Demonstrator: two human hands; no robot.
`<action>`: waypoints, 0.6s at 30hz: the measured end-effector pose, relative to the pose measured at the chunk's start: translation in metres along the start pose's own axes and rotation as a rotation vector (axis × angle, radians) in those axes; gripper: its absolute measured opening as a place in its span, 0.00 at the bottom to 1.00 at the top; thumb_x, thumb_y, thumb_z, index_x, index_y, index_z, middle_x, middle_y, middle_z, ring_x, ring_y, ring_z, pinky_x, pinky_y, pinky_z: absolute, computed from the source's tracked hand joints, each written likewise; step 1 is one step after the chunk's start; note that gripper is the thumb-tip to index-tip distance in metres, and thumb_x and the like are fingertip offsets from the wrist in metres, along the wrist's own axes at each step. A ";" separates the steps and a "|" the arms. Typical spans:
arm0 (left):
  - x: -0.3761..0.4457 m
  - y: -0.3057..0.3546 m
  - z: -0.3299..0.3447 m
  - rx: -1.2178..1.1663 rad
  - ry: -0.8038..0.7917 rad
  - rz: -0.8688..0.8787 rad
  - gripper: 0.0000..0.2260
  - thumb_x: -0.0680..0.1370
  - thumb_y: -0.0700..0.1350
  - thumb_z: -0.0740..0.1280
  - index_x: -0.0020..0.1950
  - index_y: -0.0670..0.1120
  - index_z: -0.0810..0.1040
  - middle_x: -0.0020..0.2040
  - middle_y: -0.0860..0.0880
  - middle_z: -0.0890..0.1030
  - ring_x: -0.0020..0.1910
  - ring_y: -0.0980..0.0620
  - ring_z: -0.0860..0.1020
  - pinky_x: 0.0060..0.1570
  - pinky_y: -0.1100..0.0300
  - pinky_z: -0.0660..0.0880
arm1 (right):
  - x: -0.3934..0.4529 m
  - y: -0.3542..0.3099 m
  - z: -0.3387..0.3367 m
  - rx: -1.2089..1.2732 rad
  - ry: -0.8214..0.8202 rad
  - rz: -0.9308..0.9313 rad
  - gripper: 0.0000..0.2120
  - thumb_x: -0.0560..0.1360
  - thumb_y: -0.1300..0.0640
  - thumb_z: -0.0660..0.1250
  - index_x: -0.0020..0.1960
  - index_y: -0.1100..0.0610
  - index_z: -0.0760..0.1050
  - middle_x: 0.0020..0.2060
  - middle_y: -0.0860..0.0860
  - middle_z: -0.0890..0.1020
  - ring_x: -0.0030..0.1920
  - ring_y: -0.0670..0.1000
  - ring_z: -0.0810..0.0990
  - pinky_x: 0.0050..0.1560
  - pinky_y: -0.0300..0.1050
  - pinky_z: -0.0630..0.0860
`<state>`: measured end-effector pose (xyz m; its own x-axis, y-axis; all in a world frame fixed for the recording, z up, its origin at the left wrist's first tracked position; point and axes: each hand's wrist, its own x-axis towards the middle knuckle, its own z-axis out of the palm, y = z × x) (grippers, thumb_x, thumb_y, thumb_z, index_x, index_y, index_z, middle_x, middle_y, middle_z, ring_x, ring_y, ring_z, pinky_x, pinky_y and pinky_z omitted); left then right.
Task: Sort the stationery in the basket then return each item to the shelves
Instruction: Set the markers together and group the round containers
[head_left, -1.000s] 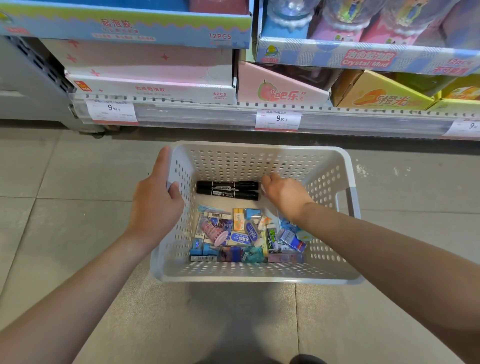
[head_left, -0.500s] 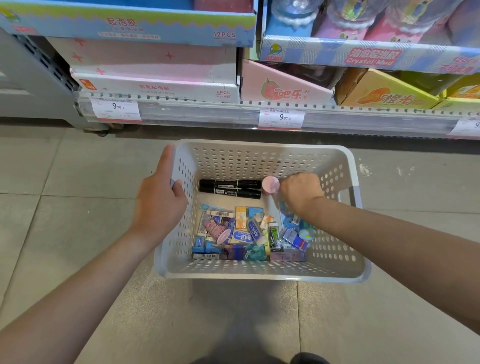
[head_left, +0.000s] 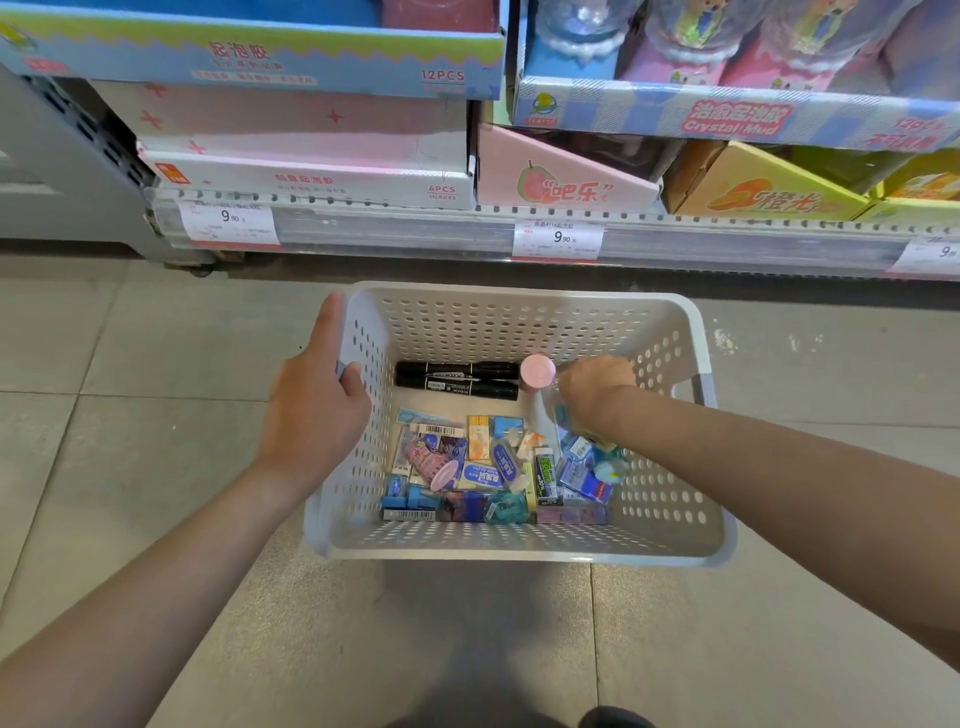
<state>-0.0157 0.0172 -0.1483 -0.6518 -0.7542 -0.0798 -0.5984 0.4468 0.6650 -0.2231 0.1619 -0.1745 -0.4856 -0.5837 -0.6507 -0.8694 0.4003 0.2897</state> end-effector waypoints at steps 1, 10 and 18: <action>0.000 0.000 0.000 0.000 0.002 -0.001 0.29 0.80 0.37 0.59 0.78 0.52 0.52 0.31 0.41 0.73 0.27 0.45 0.72 0.25 0.49 0.71 | -0.001 0.001 -0.002 0.026 0.010 -0.001 0.15 0.78 0.61 0.59 0.64 0.59 0.71 0.61 0.53 0.76 0.61 0.54 0.76 0.56 0.44 0.73; -0.001 0.004 -0.002 -0.003 0.011 -0.012 0.30 0.79 0.35 0.59 0.78 0.51 0.53 0.29 0.41 0.72 0.26 0.48 0.71 0.27 0.56 0.69 | -0.023 0.031 -0.017 0.595 0.043 -0.160 0.08 0.76 0.55 0.65 0.46 0.60 0.76 0.42 0.53 0.80 0.43 0.52 0.74 0.42 0.40 0.68; -0.002 0.007 -0.002 0.006 0.013 -0.018 0.29 0.79 0.35 0.59 0.78 0.51 0.54 0.28 0.44 0.70 0.25 0.50 0.68 0.26 0.57 0.66 | -0.036 0.030 -0.006 0.862 0.266 0.037 0.12 0.69 0.54 0.72 0.44 0.59 0.72 0.38 0.54 0.78 0.39 0.53 0.75 0.36 0.41 0.68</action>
<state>-0.0178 0.0205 -0.1417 -0.6343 -0.7688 -0.0820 -0.6132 0.4356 0.6590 -0.2328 0.1909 -0.1384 -0.6100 -0.6611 -0.4368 -0.5345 0.7503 -0.3891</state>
